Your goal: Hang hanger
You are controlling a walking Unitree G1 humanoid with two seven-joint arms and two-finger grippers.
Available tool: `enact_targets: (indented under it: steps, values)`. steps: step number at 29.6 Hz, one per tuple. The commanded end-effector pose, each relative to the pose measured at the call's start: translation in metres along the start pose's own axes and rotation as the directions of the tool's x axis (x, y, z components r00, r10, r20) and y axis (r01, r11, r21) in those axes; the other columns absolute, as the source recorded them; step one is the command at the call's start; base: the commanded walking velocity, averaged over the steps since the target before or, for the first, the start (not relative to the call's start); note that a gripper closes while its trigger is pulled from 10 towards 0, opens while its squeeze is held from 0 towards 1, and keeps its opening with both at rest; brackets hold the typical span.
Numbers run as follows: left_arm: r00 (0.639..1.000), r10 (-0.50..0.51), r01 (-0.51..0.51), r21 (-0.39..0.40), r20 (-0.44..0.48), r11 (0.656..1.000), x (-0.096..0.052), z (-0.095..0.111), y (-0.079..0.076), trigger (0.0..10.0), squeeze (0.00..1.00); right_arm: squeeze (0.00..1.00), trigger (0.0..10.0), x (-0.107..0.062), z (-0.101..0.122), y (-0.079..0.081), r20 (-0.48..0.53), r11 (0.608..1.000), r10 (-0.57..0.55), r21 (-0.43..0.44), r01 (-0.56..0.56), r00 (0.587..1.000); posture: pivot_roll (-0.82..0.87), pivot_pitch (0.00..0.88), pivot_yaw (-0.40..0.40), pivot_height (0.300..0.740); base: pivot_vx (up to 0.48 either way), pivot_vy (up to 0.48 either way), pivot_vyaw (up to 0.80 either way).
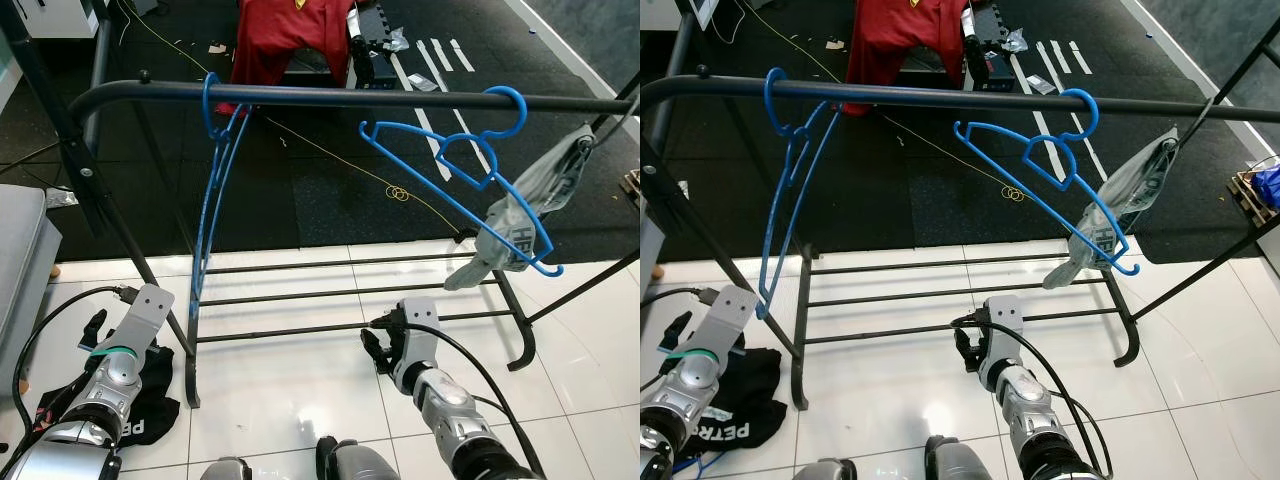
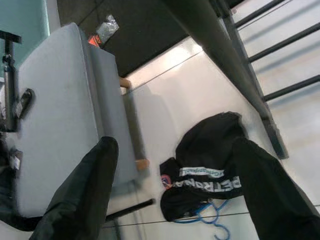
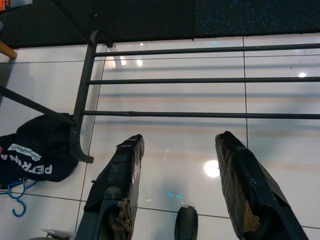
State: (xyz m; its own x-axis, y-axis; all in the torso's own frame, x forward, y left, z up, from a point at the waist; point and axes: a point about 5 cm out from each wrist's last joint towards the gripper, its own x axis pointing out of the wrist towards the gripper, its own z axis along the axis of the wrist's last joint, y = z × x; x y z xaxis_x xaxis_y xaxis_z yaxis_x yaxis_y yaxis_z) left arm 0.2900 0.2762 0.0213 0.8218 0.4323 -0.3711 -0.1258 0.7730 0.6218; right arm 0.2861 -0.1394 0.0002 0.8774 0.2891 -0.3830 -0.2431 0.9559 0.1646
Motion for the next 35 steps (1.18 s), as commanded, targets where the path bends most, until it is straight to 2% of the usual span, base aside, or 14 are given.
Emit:
enact_targets:
  steps: [1, 3, 5, 9, 11, 12, 15, 20, 24, 25, 29, 30, 32, 35]
  values:
    - [0.999, -0.027, 0.024, -0.099, -0.036, 0.995, -0.004, -0.012, -0.005, 10.0, 0.00, 0.00, 10.0, -0.005, -0.012, -0.003, -0.041, 1.000, -0.012, 0.001, 0.012, 0.999, -0.03, 0.118, -0.019, 0.740, 0.000, 0.000, 0.00]
    - [1.000, -0.018, 0.015, -0.147, -0.025, 0.989, -0.005, -0.012, -0.005, 10.0, 0.00, 0.00, 10.0, -0.005, -0.013, -0.002, -0.041, 1.000, -0.014, 0.004, 0.014, 0.999, -0.03, 0.114, -0.017, 0.740, 0.000, 0.000, 0.00]
    - [0.997, -0.065, 0.048, -0.313, -0.046, 0.949, -0.009, -0.014, -0.018, 10.0, 0.00, 0.00, 10.0, -0.007, -0.015, -0.004, -0.045, 1.000, -0.019, 0.005, 0.019, 0.999, -0.03, 0.107, -0.013, 0.740, 0.000, 0.000, 0.00]
    - [0.984, -0.180, 0.168, -0.418, 0.011, 0.893, -0.017, -0.008, -0.040, 10.0, 0.00, 0.00, 10.0, -0.009, -0.018, -0.007, -0.062, 1.000, -0.031, -0.004, 0.031, 0.998, -0.02, 0.106, -0.018, 0.740, 0.000, 0.000, 0.00]
    - [0.945, -0.306, 0.320, -0.546, 0.120, 0.774, -0.030, 0.002, -0.059, 10.0, 0.00, 0.00, 10.0, -0.011, -0.022, -0.011, -0.091, 0.998, -0.049, -0.032, 0.047, 0.995, -0.01, 0.099, -0.029, 0.740, 0.000, 0.000, 0.00]
    - [0.945, -0.306, 0.320, -0.546, 0.120, 0.774, -0.030, 0.002, -0.059, 10.0, 0.00, 0.00, 10.0, -0.011, -0.022, -0.011, -0.091, 0.998, -0.049, -0.032, 0.047, 0.995, -0.01, 0.099, -0.029, 0.740, 0.000, 0.000, 0.00]
    - [0.895, -0.363, 0.443, -0.602, 0.258, 0.664, -0.048, 0.016, -0.074, 10.0, 0.00, 0.00, 10.0, -0.012, -0.023, -0.013, -0.113, 0.998, -0.044, -0.053, 0.038, 0.993, 0.00, 0.097, -0.033, 0.740, 0.000, 0.000, 0.00]
    - [0.836, -0.407, 0.548, -0.588, 0.367, 0.595, -0.065, 0.027, -0.088, 10.0, 0.00, 0.00, 10.0, -0.012, -0.022, -0.013, -0.115, 0.999, -0.035, -0.042, 0.030, 0.993, -0.01, 0.099, -0.037, 0.740, 0.000, 0.000, 0.00]
    - [0.819, -0.421, 0.573, -0.585, 0.390, 0.573, -0.068, 0.028, -0.089, 10.0, 0.00, 0.00, 10.0, -0.011, -0.022, -0.013, -0.113, 0.999, -0.034, -0.038, 0.030, 0.993, -0.01, 0.099, -0.037, 0.740, 0.000, 0.000, 0.00]
    - [0.852, -0.359, 0.523, -0.599, 0.380, 0.607, -0.066, 0.036, -0.084, 10.0, 0.00, 0.00, 10.0, -0.010, -0.021, -0.013, -0.116, 0.996, -0.019, 0.084, 0.029, 0.993, 0.00, 0.101, -0.039, 0.740, 0.000, 0.000, 0.00]
    - [0.871, -0.324, 0.491, -0.605, 0.370, 0.627, -0.066, 0.040, -0.081, 10.0, 0.00, 0.00, 10.0, -0.009, -0.020, -0.011, -0.120, 0.991, -0.006, 0.134, 0.023, 0.993, 0.00, 0.097, -0.031, 0.740, 0.000, 0.000, 0.00]
    - [0.873, -0.333, 0.486, -0.576, 0.356, 0.658, -0.066, 0.039, -0.082, 10.0, 0.00, 0.00, 10.0, -0.008, -0.018, -0.008, -0.105, 0.992, 0.015, 0.123, -0.002, 0.994, -0.02, 0.094, -0.019, 0.740, 0.000, 0.000, 0.00]
    - [0.827, -0.395, 0.560, -0.529, 0.400, 0.638, -0.068, 0.042, -0.088, 10.0, 0.00, 0.00, 10.0, -0.008, -0.014, -0.006, -0.053, 0.994, 0.032, 0.109, -0.026, 0.998, -0.02, 0.094, -0.017, 0.740, 0.000, 0.000, 0.00]
    - [0.832, -0.393, 0.551, -0.508, 0.391, 0.662, -0.066, 0.041, -0.087, 10.0, 0.00, 0.00, 10.0, -0.008, -0.013, -0.007, -0.039, 0.993, 0.031, 0.119, -0.026, 0.999, -0.02, 0.091, -0.015, 0.740, 0.000, 0.000, 0.00]
